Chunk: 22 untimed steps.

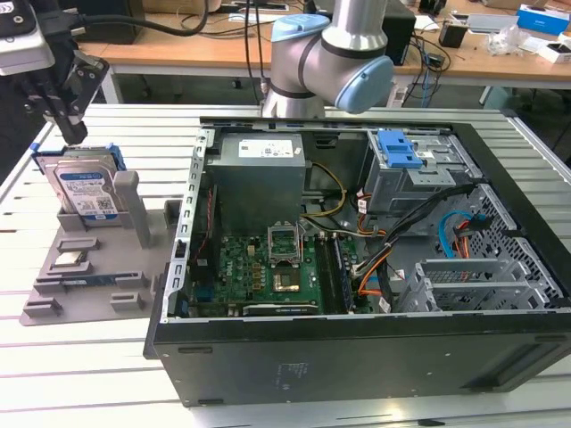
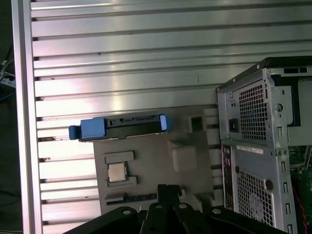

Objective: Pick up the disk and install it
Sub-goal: 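Reach for the disk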

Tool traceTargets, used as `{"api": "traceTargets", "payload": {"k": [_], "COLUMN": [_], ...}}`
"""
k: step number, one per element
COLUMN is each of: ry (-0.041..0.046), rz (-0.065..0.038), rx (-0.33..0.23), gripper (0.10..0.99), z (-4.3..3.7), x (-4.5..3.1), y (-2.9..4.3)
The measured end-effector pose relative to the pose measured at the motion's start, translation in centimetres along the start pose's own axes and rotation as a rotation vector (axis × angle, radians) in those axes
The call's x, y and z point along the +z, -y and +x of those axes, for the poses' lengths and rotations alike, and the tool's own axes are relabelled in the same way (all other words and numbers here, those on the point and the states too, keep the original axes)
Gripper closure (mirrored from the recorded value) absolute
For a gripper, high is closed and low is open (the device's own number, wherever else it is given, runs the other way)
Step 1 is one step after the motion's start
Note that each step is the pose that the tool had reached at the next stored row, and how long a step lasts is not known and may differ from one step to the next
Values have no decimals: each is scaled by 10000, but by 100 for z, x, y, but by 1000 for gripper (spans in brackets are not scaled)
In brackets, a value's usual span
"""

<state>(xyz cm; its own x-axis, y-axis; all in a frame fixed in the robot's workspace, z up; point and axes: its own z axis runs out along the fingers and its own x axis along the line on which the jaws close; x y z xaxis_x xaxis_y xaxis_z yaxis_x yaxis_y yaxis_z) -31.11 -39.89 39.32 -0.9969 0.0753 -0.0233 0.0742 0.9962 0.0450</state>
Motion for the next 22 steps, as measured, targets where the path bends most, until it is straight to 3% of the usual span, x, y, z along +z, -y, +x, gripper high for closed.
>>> {"api": "traceTargets", "payload": {"k": [11, 22], "ry": [0, 0], "rz": [0, 0], "rx": [1, 0], "gripper": [984, 984], "z": [175, 411], "x": [-5, -11], "y": [13, 30]}}
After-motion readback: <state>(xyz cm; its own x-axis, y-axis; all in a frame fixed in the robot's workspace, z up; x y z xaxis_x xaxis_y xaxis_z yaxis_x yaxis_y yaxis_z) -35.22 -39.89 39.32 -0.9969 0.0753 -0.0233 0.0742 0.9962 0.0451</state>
